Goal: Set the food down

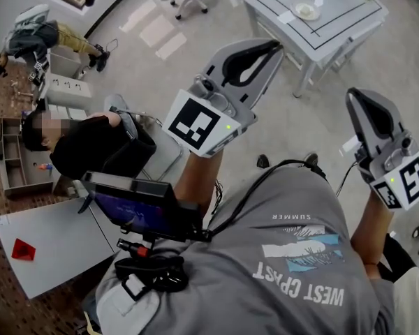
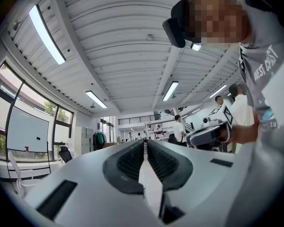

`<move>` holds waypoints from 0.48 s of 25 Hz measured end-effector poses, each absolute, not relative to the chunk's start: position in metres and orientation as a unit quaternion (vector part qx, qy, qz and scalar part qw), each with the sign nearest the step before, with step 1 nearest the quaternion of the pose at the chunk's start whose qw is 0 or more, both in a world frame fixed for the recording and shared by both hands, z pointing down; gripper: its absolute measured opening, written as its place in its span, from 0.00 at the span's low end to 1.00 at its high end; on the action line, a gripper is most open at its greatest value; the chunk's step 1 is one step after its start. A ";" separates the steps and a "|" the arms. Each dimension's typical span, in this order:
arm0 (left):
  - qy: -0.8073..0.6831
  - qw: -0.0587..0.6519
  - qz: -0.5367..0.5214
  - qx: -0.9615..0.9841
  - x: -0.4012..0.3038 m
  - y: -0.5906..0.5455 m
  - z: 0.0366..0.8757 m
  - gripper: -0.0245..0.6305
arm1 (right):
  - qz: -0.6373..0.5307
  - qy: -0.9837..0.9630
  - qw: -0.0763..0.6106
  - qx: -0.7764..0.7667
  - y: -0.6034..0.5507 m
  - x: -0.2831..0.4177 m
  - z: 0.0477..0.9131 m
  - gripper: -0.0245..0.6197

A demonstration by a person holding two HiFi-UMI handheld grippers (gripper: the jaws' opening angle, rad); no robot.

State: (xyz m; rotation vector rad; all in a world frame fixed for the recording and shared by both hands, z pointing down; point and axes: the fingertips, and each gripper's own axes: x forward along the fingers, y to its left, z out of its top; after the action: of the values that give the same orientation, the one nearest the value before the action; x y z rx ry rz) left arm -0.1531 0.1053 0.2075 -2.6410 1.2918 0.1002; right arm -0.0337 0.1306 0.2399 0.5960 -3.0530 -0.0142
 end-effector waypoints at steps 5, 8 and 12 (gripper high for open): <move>0.433 0.100 0.034 -0.895 -0.160 0.108 0.205 0.08 | -0.004 -0.981 0.019 0.195 0.135 -0.041 0.237 0.05; 0.432 0.104 0.035 -0.895 -0.157 0.109 0.207 0.08 | -0.004 -0.981 0.021 0.195 0.135 -0.040 0.240 0.05; 0.431 0.102 0.037 -0.896 -0.159 0.110 0.200 0.08 | -0.003 -0.981 0.024 0.194 0.136 -0.042 0.235 0.05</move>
State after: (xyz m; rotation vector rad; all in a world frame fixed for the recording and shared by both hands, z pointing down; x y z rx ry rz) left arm -0.1587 0.1096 0.2004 -2.6457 1.2717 0.1085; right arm -0.0418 0.1357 0.2348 0.5991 -3.0356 -0.0092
